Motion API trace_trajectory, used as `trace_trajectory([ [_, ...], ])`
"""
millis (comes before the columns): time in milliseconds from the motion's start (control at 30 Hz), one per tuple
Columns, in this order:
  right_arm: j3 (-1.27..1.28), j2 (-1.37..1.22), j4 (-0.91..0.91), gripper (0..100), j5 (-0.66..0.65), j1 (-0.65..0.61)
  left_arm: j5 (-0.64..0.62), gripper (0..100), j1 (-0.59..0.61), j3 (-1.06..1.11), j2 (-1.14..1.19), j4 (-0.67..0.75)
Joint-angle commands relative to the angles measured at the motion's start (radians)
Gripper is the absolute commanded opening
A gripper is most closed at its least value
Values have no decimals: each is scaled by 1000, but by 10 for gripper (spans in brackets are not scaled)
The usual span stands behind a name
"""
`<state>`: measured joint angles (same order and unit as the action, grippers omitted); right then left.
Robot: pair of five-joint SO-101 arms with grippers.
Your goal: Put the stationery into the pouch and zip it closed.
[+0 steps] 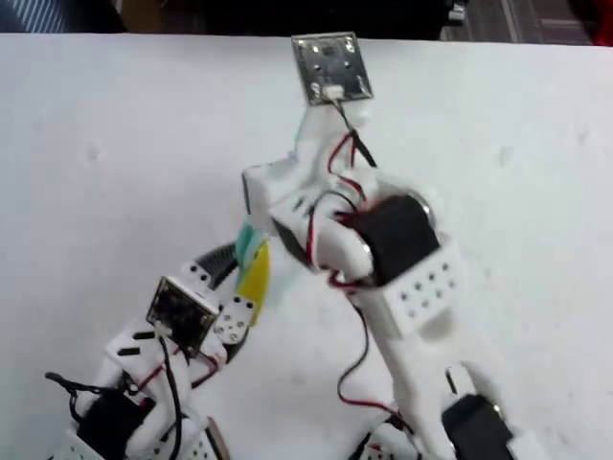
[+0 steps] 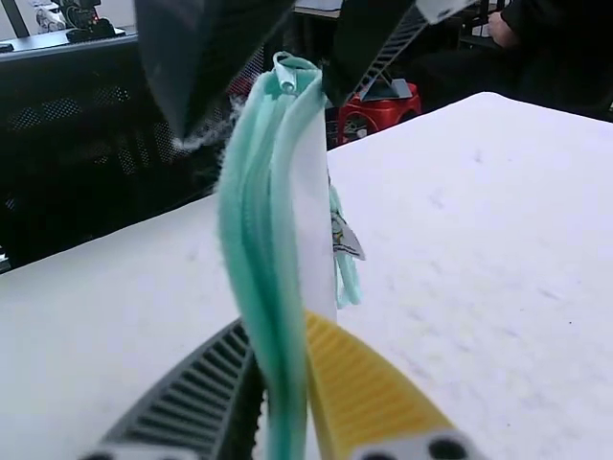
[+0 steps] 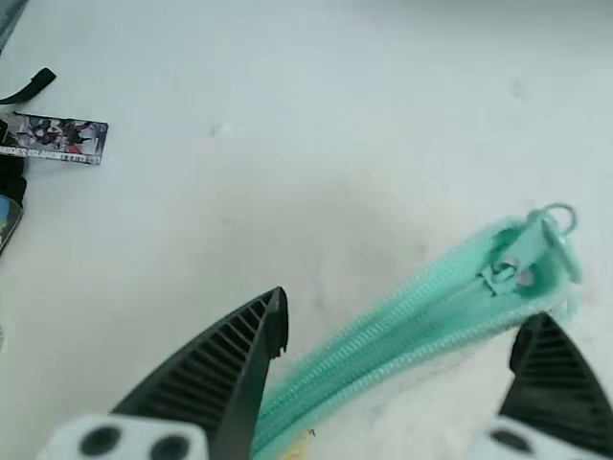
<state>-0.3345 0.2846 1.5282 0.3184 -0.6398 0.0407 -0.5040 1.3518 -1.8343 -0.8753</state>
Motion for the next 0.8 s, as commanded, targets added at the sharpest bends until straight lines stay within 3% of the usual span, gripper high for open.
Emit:
trace_trajectory([
  [0, -95, -56, 44, 348, 9, 8, 8, 20, -18, -20, 4, -9],
  [267, -144, -185, 79, 315, 3, 35, 12, 20, -19, -20, 4, -9],
  [433, -146, -193, 76, 0, 2, 105, 12, 20, -24, -20, 4, -8],
  [500, -163, -199, 82, 67, 2, 137, 12, 31, -25, -28, 4, -3],
  [600, -183, -203, 68, 8, 2, 157, 5, 176, -18, -80, 4, -74],
  [667, -196, -202, 31, 22, 0, 143, -2, 252, -18, -155, 4, -173],
  [767, -244, -202, -25, 17, -25, 94, -20, 247, -16, -293, 4, -299],
])
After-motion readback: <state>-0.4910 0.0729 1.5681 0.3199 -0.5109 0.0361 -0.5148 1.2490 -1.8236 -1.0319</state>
